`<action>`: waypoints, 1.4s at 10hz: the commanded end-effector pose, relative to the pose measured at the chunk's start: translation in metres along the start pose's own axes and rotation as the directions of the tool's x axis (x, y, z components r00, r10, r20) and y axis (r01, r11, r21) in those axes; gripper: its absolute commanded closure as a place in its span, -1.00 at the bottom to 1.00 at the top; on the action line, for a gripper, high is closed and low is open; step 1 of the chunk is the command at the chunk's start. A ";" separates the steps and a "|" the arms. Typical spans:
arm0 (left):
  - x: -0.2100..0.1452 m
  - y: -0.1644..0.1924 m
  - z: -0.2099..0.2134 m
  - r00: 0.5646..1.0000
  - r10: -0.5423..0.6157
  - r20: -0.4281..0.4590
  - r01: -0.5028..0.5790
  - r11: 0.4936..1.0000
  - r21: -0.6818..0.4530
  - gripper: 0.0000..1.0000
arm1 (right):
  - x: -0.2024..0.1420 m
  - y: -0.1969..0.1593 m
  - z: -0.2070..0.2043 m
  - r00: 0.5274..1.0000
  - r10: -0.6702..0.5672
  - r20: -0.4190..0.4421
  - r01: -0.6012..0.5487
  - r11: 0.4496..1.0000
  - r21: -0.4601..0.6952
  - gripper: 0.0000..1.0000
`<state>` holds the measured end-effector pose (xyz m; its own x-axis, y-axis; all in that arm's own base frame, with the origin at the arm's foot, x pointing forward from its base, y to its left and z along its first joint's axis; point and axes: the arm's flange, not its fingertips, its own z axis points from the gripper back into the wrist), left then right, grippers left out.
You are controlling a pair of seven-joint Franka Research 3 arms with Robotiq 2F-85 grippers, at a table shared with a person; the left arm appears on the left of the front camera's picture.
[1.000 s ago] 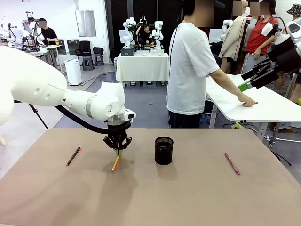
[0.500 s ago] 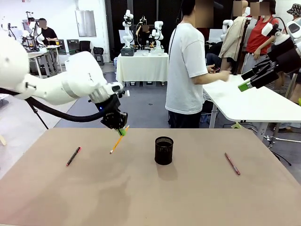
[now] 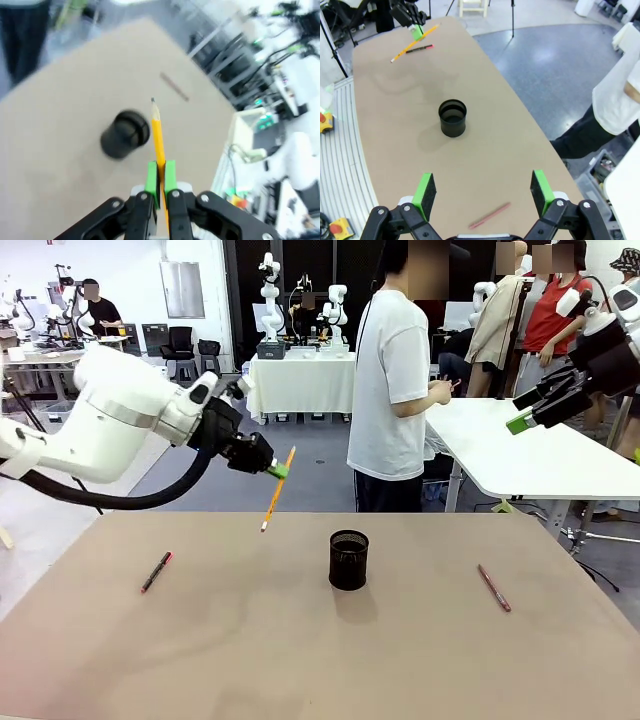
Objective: Place the pens into the pen holder.
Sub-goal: Pick up a writing instrument from the table and place it into the Pen holder.
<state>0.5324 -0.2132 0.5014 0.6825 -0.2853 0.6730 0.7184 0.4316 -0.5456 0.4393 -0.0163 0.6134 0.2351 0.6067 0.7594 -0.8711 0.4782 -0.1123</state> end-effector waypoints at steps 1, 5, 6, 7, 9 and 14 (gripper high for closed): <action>-0.035 -0.008 0.017 0.979 -0.164 0.124 0.176 0.980 -0.088 1.00 | 0.001 -0.001 0.000 1.000 0.009 0.014 -0.009 1.000 0.002 -1.00; -0.014 -0.011 0.018 0.975 -0.170 0.143 0.178 0.983 -0.046 1.00 | 0.001 -0.001 0.000 1.000 0.009 0.014 -0.009 1.000 0.002 -1.00; -0.014 -0.011 0.018 0.975 -0.170 0.143 0.178 0.983 -0.046 1.00 | 0.001 -0.001 0.000 1.000 0.009 0.014 -0.009 1.000 0.002 -1.00; -0.014 -0.011 0.018 0.975 -0.170 0.143 0.178 0.983 -0.046 1.00 | 0.001 -0.001 0.000 1.000 0.009 0.014 -0.009 1.000 0.002 -1.00; -0.013 -0.005 -0.009 0.941 -0.255 0.222 0.268 0.963 -0.028 1.00 | 0.001 -0.001 0.000 1.000 0.009 0.014 -0.009 1.000 0.002 -1.00; 0.004 -0.014 -0.078 0.803 -0.444 0.398 0.498 0.867 -0.038 1.00 | 0.001 -0.001 0.000 1.000 0.009 0.014 -0.009 1.000 0.002 -1.00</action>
<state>0.5297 -0.2803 0.4886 0.2234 -0.1240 0.9668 0.9536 0.2331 -0.1904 0.4393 -0.0162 0.6135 0.2350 0.6069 0.7592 -0.8711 0.4780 -0.1125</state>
